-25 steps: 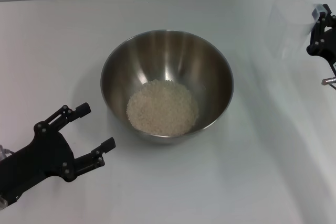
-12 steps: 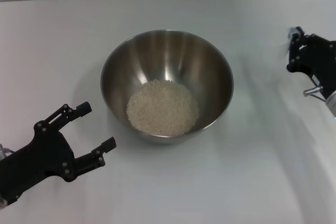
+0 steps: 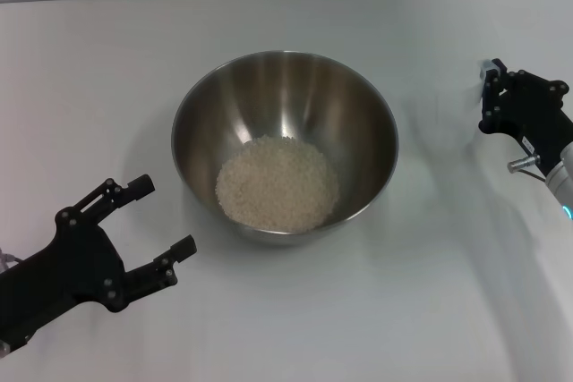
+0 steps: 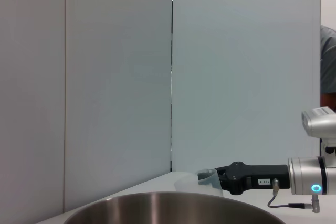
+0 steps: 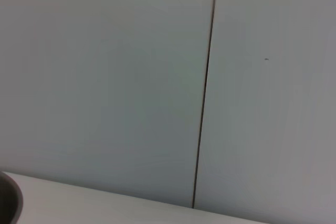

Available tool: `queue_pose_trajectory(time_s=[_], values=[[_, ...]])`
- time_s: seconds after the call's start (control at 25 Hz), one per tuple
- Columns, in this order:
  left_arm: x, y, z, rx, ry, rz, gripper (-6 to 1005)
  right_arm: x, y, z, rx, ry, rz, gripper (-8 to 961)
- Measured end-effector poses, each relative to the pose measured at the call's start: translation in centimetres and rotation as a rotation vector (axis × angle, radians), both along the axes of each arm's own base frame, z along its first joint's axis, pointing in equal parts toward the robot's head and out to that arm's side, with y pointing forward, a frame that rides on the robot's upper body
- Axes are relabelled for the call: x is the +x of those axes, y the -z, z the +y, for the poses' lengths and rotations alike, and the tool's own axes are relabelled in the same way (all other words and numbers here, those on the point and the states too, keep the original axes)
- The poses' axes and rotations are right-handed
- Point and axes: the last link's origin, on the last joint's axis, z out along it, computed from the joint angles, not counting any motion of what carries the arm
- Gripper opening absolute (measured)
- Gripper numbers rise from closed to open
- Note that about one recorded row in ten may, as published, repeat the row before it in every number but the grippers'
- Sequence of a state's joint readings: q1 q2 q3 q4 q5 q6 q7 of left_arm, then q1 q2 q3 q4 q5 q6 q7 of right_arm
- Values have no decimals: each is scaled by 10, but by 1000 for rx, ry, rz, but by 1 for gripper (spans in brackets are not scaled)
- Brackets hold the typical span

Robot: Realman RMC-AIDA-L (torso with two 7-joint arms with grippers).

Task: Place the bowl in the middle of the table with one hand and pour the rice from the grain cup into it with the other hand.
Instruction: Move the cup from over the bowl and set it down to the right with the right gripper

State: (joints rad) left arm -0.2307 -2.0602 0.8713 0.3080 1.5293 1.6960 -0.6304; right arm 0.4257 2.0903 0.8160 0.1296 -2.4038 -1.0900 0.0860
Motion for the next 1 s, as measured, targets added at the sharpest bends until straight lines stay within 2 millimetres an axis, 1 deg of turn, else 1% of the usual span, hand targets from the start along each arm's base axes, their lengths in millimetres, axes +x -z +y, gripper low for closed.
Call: queue_pose_trajectory(time_s=[0.28, 0.44, 0.72, 0.88, 1.0], values=[[0, -1, -1, -1, 3, -3, 871, -2, 4, 1, -22, -2, 10, 51], [0, -1, -2, -1, 4, -3, 871, 2, 6, 0, -45, 21, 16, 53], [0, -1, -2, -2, 5, -6, 871, 11, 4, -8, -46, 52, 26, 304], [0, -1, -3, -3, 5, -7, 871, 11, 2, -12, -36, 37, 32, 467], [0, -1, -3, -3, 4, -8, 871, 11, 1, -14, -31, 28, 34, 530]])
